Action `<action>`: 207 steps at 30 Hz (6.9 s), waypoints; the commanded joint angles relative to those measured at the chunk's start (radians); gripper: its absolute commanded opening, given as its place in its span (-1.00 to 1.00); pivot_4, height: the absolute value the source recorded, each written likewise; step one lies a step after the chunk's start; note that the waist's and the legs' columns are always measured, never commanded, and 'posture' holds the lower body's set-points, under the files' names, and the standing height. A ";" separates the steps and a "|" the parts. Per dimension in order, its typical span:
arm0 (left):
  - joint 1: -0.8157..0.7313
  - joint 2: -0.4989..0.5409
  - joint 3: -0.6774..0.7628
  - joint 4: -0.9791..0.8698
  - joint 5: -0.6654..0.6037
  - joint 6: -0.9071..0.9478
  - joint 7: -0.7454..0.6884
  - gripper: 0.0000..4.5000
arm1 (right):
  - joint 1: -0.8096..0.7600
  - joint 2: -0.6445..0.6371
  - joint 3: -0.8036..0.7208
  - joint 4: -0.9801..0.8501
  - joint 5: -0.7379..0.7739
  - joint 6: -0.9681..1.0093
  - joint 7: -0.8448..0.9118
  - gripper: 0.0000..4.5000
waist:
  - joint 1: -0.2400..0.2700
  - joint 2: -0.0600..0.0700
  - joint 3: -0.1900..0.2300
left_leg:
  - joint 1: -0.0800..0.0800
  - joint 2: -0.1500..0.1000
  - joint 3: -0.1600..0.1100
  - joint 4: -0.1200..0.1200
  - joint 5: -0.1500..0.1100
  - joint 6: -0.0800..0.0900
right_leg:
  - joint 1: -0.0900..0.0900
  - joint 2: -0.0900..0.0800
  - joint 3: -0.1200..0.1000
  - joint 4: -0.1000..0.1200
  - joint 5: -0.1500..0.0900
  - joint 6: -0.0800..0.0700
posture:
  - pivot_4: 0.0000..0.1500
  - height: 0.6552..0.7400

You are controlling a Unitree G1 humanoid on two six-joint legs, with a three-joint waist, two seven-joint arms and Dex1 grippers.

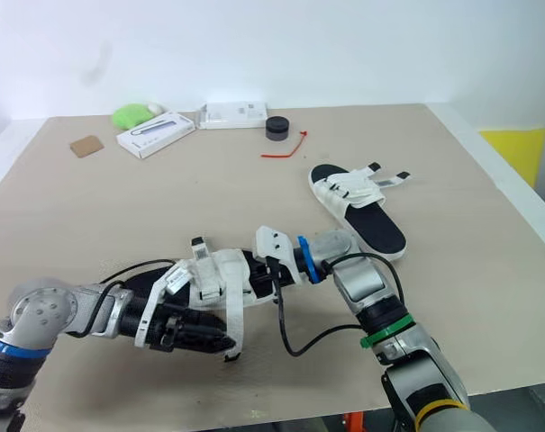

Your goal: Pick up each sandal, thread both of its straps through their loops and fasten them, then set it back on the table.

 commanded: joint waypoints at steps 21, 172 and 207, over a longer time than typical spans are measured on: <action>-0.059 -0.135 0.125 0.029 -0.092 0.100 0.117 -0.98 | 0.063 0.009 0.084 0.046 -0.036 0.069 0.005 -1.00 | 0.009 0.000 -0.006 | 0.000 -0.001 0.000 0.001 0.001 -0.002 | 0.001 -0.002 0.000 0.000 0.001 0.001 | 1.00 1.00; -0.183 -0.035 -0.180 0.250 1.168 -1.468 -0.615 -0.98 | 0.068 0.030 0.054 0.032 -0.017 0.087 -0.022 -1.00 | -0.009 0.002 -0.007 | 0.001 0.002 0.000 0.000 -0.003 0.001 | 0.000 0.003 0.000 0.001 -0.002 -0.003 | 1.00 1.00; -0.260 -0.154 -0.069 0.131 0.856 -0.823 -0.432 -0.98 | 0.060 0.035 0.046 0.047 -0.017 0.085 -0.023 -1.00 | -0.009 0.002 -0.007 | 0.000 0.002 -0.001 0.004 -0.003 0.001 | 0.001 0.004 0.000 0.003 -0.001 -0.003 | 1.00 1.00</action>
